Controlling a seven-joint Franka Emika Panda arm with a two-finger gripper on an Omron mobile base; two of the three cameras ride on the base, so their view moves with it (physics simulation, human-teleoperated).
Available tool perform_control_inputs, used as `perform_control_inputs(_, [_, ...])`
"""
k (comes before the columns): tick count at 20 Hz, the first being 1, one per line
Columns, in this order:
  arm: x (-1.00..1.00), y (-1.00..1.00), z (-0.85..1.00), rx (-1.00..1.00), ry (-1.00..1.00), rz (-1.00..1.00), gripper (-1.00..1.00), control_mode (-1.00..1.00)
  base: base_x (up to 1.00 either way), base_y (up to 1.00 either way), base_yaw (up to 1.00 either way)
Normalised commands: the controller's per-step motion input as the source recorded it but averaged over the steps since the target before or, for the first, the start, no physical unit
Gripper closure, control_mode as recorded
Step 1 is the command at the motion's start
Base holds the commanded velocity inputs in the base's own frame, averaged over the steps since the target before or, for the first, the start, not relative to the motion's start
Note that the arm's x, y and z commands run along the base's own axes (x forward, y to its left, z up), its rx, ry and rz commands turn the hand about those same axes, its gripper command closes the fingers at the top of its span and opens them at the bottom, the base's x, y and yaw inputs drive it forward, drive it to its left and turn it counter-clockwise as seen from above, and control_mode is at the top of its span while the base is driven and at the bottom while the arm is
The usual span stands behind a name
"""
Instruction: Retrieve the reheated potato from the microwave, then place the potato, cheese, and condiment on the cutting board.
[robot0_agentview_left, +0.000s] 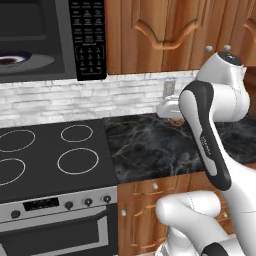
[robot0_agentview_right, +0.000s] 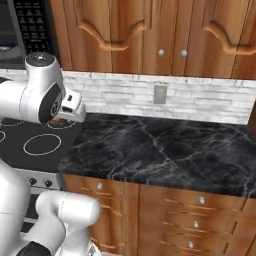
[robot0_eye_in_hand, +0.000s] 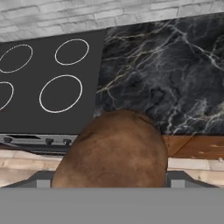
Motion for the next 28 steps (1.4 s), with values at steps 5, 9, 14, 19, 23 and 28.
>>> perform_control_inputs(5, [0.00,0.00,0.00,0.00,0.00,0.00,1.00,1.00,-0.39,-0.06,0.08])
perform_control_inputs(9, [0.00,0.00,0.00,0.00,0.00,0.00,1.00,1.00,-0.62,0.00,0.19])
perform_control_inputs(14, [0.00,0.00,0.00,0.00,0.00,0.00,1.00,1.00,-0.47,0.00,0.45])
perform_control_inputs(19, [0.00,0.00,0.00,0.00,0.00,0.00,1.00,1.00,-0.37,-0.06,0.76])
perform_control_inputs(23, [0.00,0.00,0.00,0.00,0.00,0.00,1.00,1.00,-0.25,0.00,0.97])
perform_control_inputs(28, [0.00,0.00,0.00,0.00,0.00,0.00,1.00,1.00,-0.05,0.03,0.98])
